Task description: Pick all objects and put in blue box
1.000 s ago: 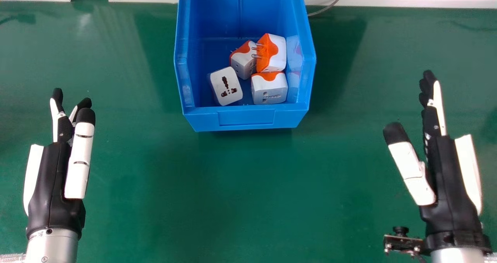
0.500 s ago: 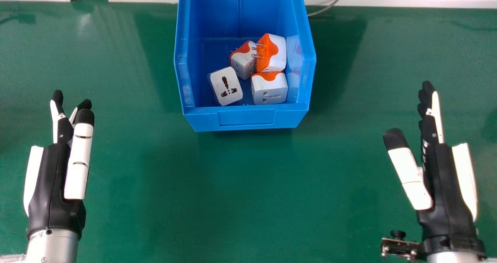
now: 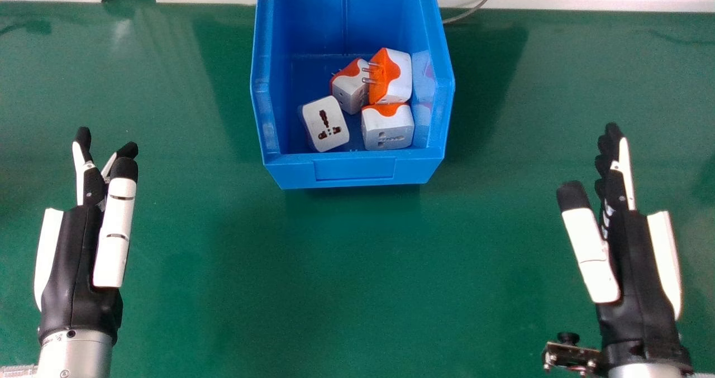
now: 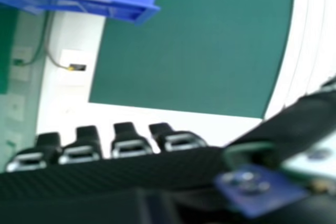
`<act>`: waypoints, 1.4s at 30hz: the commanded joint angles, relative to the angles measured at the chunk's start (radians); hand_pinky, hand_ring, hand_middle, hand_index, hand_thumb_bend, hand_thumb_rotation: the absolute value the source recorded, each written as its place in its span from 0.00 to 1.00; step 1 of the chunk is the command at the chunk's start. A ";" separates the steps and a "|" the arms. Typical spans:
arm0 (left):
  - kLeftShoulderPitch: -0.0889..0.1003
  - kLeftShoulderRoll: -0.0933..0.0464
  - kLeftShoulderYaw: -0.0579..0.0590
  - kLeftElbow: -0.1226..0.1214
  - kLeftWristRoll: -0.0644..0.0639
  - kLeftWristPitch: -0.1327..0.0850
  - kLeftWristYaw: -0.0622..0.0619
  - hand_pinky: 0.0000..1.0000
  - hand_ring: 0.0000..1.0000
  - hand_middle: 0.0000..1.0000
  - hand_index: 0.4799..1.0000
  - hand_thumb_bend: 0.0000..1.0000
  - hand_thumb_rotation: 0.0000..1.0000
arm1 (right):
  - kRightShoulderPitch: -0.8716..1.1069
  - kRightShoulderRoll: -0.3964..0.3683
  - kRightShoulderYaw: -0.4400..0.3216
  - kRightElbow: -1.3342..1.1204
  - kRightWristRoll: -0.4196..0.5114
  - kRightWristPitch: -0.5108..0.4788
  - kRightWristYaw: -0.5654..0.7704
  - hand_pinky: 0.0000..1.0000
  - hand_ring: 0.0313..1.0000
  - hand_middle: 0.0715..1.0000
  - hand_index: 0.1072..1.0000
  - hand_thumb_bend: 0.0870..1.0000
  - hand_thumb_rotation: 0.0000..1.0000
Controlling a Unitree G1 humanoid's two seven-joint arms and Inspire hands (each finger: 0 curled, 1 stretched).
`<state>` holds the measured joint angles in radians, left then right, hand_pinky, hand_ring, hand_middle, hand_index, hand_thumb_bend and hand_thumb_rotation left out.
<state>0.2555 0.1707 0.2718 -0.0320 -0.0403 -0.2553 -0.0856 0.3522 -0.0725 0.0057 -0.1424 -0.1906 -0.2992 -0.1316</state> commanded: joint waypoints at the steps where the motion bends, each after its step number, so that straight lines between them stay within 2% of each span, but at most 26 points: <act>1: 0.003 0.007 0.007 0.002 0.002 -0.036 0.007 0.95 0.92 0.92 0.91 0.55 1.00 | -0.005 0.011 0.003 -0.036 0.011 -0.013 0.002 0.96 1.00 1.00 1.00 0.46 1.00; 3: 0.004 0.006 0.008 0.007 -0.002 -0.040 0.006 0.96 0.92 0.92 0.91 0.56 1.00 | -0.004 0.012 0.006 -0.037 -0.005 -0.010 0.001 0.96 1.00 1.00 1.00 0.44 1.00; 6: 0.008 0.008 0.008 0.014 0.003 -0.048 0.008 0.96 0.92 0.92 0.91 0.57 1.00 | 0.002 0.017 0.010 -0.042 -0.020 -0.001 -0.002 0.98 1.00 1.00 1.00 0.40 1.00; 10: 0.010 0.006 0.007 0.020 -0.009 -0.058 0.001 0.97 0.93 0.93 0.92 0.58 1.00 | 0.004 0.022 0.011 -0.042 -0.003 0.001 0.009 1.00 1.00 1.00 1.00 0.36 1.00; 12: 0.010 0.004 0.007 0.023 -0.017 -0.062 -0.003 0.97 0.93 0.93 0.91 0.57 1.00 | 0.001 0.022 0.009 -0.040 -0.007 0.000 0.007 1.00 1.00 1.00 1.00 0.37 1.00; 13: 0.009 0.003 0.007 0.027 -0.017 -0.065 -0.003 0.97 0.93 0.93 0.91 0.57 0.99 | -0.001 0.022 0.007 -0.037 -0.010 0.000 0.007 1.00 1.00 1.00 1.00 0.38 1.00; 15: 0.004 0.004 0.005 0.036 -0.007 -0.073 0.003 0.95 0.92 0.92 0.91 0.56 0.99 | -0.008 0.018 0.004 -0.030 -0.009 0.000 0.009 1.00 1.00 1.00 1.00 0.40 1.00; 17: -0.003 0.003 0.003 0.041 -0.004 -0.075 0.006 0.95 0.92 0.92 0.91 0.55 1.00 | -0.016 0.019 0.000 -0.021 0.001 -0.005 0.013 0.98 1.00 1.00 1.00 0.41 1.00; 18: -0.007 0.004 0.002 0.042 -0.005 -0.073 0.006 0.95 0.92 0.92 0.91 0.55 1.00 | -0.019 0.020 -0.002 -0.018 0.011 -0.005 0.017 0.98 1.00 1.00 1.00 0.40 1.00; 20: -0.014 0.006 0.000 0.046 0.002 -0.071 0.009 0.95 0.92 0.93 0.91 0.56 1.00 | -0.026 0.022 -0.005 -0.012 0.021 -0.002 0.023 0.98 1.00 1.00 1.00 0.39 1.00; 24: -0.025 0.007 0.000 0.062 0.002 -0.086 0.010 0.92 0.91 0.91 0.90 0.54 1.00 | -0.032 0.019 -0.008 -0.007 0.029 0.000 0.030 0.97 1.00 1.00 1.00 0.34 1.00; 26: -0.027 0.009 0.000 0.066 0.007 -0.088 0.012 0.93 0.91 0.91 0.90 0.55 1.00 | -0.030 0.017 -0.008 -0.010 0.038 0.004 0.038 0.97 1.00 1.00 1.00 0.35 1.00; 27: -0.028 0.011 -0.001 0.068 0.008 -0.087 0.011 0.93 0.91 0.91 0.90 0.56 1.00 | -0.027 0.016 -0.009 -0.011 0.047 0.003 0.046 0.99 1.00 1.00 1.00 0.35 1.00; 31: -0.030 0.011 0.000 0.073 -0.007 -0.085 -0.001 0.95 0.92 0.92 0.92 0.55 1.00 | -0.023 0.017 -0.015 -0.003 0.079 -0.007 0.067 1.00 1.00 1.00 1.00 0.37 1.00; 35: -0.029 0.007 0.001 0.073 0.000 -0.085 0.008 0.94 0.91 0.92 0.91 0.55 1.00 | -0.029 0.021 -0.019 0.005 0.113 -0.010 0.086 1.00 1.00 1.00 1.00 0.46 1.00; 38: -0.028 0.007 0.000 0.073 0.005 -0.088 0.012 0.93 0.91 0.92 0.90 0.56 1.00 | -0.028 0.031 -0.025 0.003 0.205 0.001 0.133 1.00 1.00 1.00 1.00 0.51 1.00; 42: -0.028 0.008 0.000 0.069 0.000 -0.082 0.010 0.94 0.91 0.92 0.90 0.56 1.00 | -0.028 0.040 -0.032 -0.002 0.257 0.010 0.156 1.00 1.00 1.00 1.00 0.47 1.00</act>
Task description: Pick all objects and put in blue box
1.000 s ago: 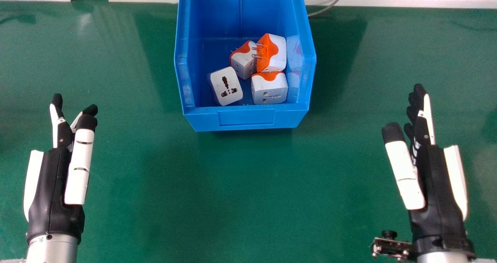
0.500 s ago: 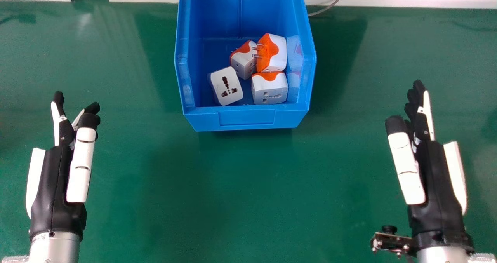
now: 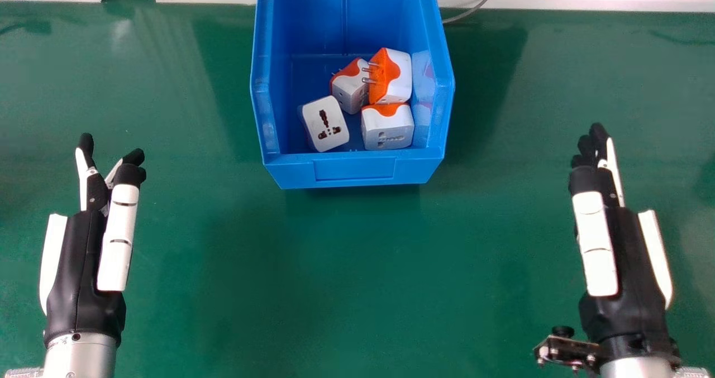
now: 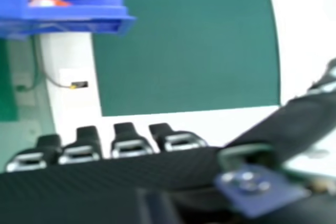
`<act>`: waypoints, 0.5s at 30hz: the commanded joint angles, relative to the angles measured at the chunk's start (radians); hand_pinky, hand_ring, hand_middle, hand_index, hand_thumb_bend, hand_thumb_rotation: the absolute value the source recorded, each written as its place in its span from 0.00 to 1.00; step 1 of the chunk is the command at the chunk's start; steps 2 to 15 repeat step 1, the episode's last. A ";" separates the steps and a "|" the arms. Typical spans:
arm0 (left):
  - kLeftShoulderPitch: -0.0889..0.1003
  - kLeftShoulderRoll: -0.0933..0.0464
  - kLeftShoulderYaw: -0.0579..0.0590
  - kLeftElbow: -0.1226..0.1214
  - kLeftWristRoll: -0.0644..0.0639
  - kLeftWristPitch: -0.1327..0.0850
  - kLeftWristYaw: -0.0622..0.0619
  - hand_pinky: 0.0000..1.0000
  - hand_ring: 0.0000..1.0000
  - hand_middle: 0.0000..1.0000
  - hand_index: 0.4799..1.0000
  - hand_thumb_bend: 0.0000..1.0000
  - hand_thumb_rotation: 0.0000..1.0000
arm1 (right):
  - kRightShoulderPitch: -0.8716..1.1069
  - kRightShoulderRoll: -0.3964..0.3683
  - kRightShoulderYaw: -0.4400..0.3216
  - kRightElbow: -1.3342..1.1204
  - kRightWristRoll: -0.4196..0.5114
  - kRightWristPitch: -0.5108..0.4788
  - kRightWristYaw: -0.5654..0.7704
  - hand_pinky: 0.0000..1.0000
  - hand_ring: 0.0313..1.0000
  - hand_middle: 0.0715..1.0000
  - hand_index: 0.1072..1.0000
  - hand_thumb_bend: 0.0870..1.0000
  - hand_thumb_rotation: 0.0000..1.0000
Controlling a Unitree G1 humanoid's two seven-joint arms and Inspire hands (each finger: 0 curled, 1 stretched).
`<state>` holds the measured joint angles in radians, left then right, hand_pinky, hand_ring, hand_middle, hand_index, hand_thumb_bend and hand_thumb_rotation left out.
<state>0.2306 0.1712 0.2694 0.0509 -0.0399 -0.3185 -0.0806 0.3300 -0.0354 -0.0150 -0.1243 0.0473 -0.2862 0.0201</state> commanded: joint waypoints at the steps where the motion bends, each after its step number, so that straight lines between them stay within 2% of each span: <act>1: -0.004 0.008 0.002 -0.012 -0.002 -0.022 0.003 0.95 0.91 0.92 0.90 0.56 1.00 | -0.007 0.005 -0.012 -0.022 0.029 0.001 0.010 1.00 1.00 1.00 1.00 0.46 1.00; 15: -0.004 0.008 0.002 -0.012 -0.002 -0.022 0.003 0.95 0.91 0.92 0.90 0.56 1.00 | -0.007 0.005 -0.012 -0.022 0.029 0.001 0.010 1.00 1.00 1.00 1.00 0.46 1.00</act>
